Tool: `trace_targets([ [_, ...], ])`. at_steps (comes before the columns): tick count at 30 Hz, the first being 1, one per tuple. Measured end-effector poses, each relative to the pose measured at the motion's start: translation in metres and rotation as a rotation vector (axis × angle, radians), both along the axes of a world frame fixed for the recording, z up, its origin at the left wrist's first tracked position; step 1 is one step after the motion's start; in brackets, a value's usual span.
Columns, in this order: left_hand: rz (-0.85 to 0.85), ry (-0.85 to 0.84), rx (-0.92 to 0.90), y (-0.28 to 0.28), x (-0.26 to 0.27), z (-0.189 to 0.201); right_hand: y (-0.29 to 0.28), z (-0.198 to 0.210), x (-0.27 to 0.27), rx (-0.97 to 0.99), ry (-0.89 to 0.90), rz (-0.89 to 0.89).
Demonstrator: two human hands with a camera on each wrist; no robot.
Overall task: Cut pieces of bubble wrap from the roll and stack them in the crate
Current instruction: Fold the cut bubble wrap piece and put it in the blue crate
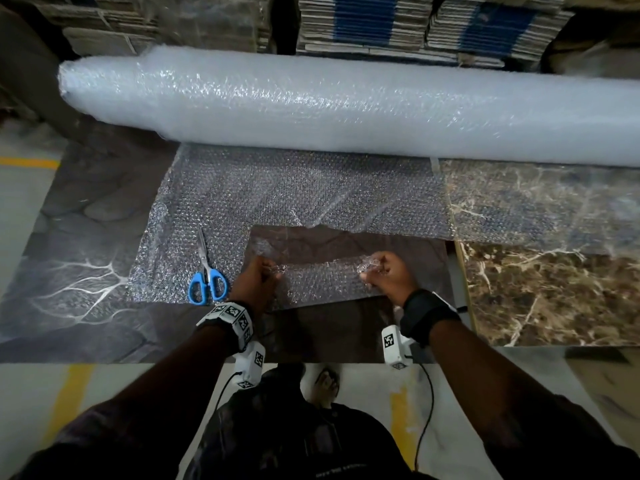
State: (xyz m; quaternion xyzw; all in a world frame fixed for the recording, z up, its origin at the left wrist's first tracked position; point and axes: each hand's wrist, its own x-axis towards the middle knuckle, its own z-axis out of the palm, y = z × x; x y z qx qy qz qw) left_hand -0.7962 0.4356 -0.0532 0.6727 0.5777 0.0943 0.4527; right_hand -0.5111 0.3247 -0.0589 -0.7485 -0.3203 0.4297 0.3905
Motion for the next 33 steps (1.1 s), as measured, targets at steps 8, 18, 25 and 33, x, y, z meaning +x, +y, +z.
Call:
trace_targets([
  [8,-0.066,0.09,0.074,0.002,-0.002,-0.008,0.006,-0.007,0.012,-0.103,-0.07,0.063],
  [18,-0.047,0.168,0.181,0.0,-0.003,-0.01,-0.001,0.003,0.007,-0.16,-0.496,0.178],
  [25,-0.423,0.237,0.53,-0.021,0.034,0.002,-0.001,0.018,-0.051,0.14,-0.833,0.556],
  [33,-0.744,0.373,0.477,-0.045,0.024,-0.035,-0.026,-0.026,-0.069,-0.088,-1.041,0.94],
])
